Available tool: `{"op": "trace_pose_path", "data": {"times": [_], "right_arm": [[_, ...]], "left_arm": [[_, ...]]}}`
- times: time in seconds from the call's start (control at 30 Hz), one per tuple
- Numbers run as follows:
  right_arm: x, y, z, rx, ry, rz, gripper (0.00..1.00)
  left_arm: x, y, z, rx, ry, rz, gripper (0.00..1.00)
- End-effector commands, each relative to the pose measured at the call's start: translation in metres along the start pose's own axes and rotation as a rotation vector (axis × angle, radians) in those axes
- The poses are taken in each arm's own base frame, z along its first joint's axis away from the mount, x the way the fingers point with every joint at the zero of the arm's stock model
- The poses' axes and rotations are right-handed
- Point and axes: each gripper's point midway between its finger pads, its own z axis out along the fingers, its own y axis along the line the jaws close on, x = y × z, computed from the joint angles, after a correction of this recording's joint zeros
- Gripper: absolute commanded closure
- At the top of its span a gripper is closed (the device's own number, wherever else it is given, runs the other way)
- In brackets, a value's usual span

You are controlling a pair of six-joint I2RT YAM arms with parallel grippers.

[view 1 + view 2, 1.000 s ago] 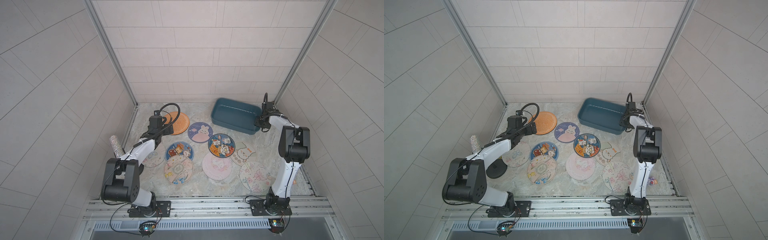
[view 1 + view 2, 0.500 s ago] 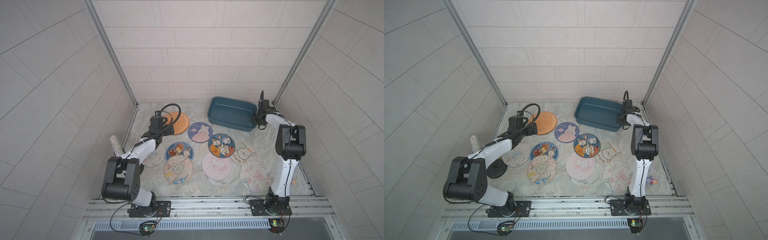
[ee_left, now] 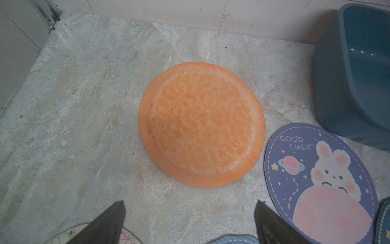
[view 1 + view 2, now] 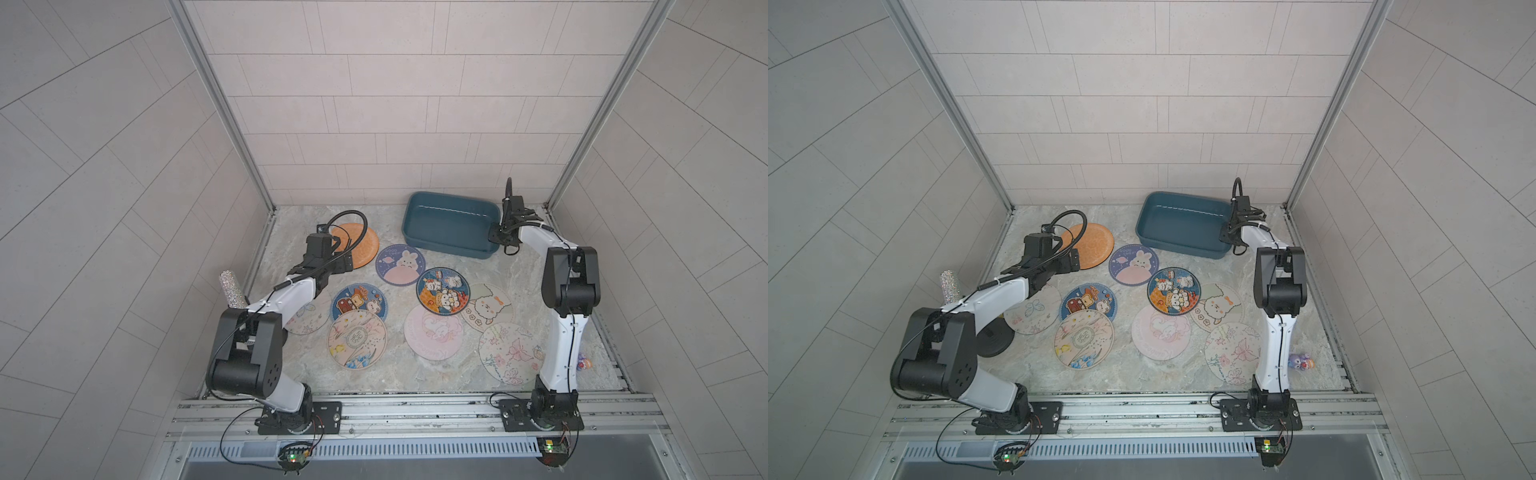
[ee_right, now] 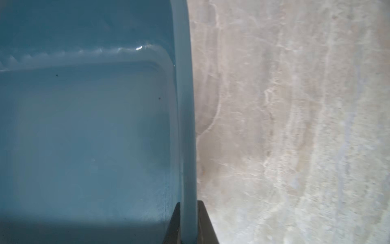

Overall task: Put the coasters into the storage box
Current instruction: Move the storage box to the center of the board.

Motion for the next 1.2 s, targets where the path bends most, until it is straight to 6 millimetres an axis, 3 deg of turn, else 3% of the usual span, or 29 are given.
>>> {"op": "trace_pose_path", "data": {"times": [0.0,0.3,0.5,0.57,0.7,0.8,0.93,1.17], "right_arm": [[0.017,0.012,0.016,-0.001,0.050,0.001,0.99],[0.019,0.047,0.022,-0.043,0.067,-0.020,0.98],[0.025,0.069,0.025,-0.090,0.084,-0.016,0.91],[0.025,0.070,0.022,-0.099,0.088,-0.014,0.84],[0.017,0.064,0.001,-0.099,0.057,-0.022,0.47],[0.011,0.053,-0.022,-0.106,0.027,-0.017,0.33],[0.018,0.037,-0.053,-0.139,0.017,0.010,0.26],[0.078,0.028,-0.087,-0.230,0.111,0.025,0.25]], "left_arm": [[-0.004,-0.004,0.000,0.001,0.002,0.006,0.00],[-0.002,-0.006,0.001,-0.002,0.011,0.015,0.00],[0.001,-0.009,0.002,0.003,0.023,0.018,0.00],[0.002,-0.012,0.002,0.007,0.029,0.020,0.00],[0.006,-0.023,-0.001,0.033,0.046,0.025,0.00],[0.010,-0.043,-0.005,0.078,0.059,0.026,0.00],[0.018,-0.083,-0.013,0.157,0.073,0.043,0.00],[0.040,-0.151,-0.022,0.289,0.134,0.022,0.00]]}}
